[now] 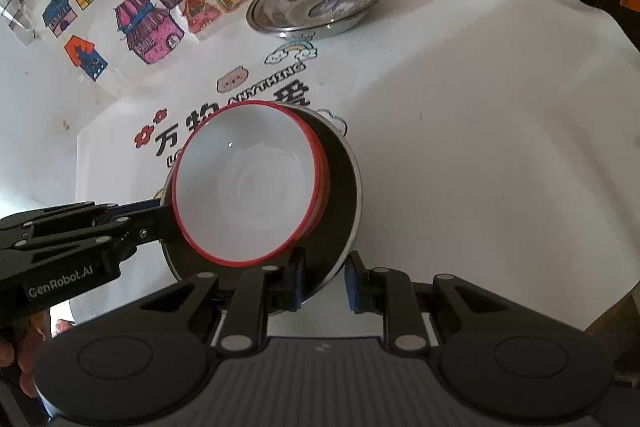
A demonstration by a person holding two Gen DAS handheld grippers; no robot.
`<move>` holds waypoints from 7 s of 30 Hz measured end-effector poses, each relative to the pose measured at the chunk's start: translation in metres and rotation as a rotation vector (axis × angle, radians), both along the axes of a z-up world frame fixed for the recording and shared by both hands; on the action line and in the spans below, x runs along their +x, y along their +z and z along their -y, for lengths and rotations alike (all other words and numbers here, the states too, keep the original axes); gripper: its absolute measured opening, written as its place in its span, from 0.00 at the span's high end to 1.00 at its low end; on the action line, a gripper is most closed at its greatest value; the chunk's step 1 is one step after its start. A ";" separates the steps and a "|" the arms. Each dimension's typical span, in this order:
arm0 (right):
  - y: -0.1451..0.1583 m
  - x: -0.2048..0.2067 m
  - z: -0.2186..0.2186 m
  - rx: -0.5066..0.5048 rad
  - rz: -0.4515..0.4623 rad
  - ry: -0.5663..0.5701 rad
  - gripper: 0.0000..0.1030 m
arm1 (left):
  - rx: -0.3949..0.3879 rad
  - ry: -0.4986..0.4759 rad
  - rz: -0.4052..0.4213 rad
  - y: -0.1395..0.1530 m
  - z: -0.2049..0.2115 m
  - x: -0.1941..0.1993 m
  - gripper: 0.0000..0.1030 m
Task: Organize plates and bowls
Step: 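Lift the bowl stack with both grippers toward the steel plates, then carry the bowl stack over the steel plates with both grippers, then lower the bowl stack onto the steel plates with both grippers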
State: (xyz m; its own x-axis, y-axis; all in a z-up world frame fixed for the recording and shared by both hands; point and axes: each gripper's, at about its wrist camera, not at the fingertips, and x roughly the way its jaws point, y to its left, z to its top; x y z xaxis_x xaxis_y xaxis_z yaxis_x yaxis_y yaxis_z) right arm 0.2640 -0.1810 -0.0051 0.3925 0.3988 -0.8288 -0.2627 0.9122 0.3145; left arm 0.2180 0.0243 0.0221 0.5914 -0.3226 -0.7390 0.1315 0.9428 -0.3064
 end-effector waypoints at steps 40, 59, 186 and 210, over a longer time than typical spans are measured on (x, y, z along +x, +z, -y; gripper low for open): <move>0.012 0.082 0.004 0.033 0.068 -0.027 0.77 | -0.037 0.032 0.074 0.007 -0.006 0.079 0.85; 0.039 0.186 -0.030 -0.004 0.184 -0.018 0.78 | -0.034 0.123 0.131 0.018 -0.026 0.181 0.87; 0.016 0.228 -0.036 -0.002 0.277 -0.036 0.77 | -0.038 0.225 0.079 -0.004 -0.033 0.242 0.83; 0.014 0.224 -0.029 0.027 0.278 -0.055 0.66 | -0.032 0.225 0.090 -0.003 -0.032 0.238 0.82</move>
State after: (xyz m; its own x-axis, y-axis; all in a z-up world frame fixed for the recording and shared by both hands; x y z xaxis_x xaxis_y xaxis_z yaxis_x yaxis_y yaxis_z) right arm 0.4882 -0.1524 0.0092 0.6245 0.3911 -0.6761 -0.2929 0.9197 0.2614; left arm 0.4555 0.0561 0.0195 0.7142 -0.1977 -0.6714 -0.0528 0.9413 -0.3334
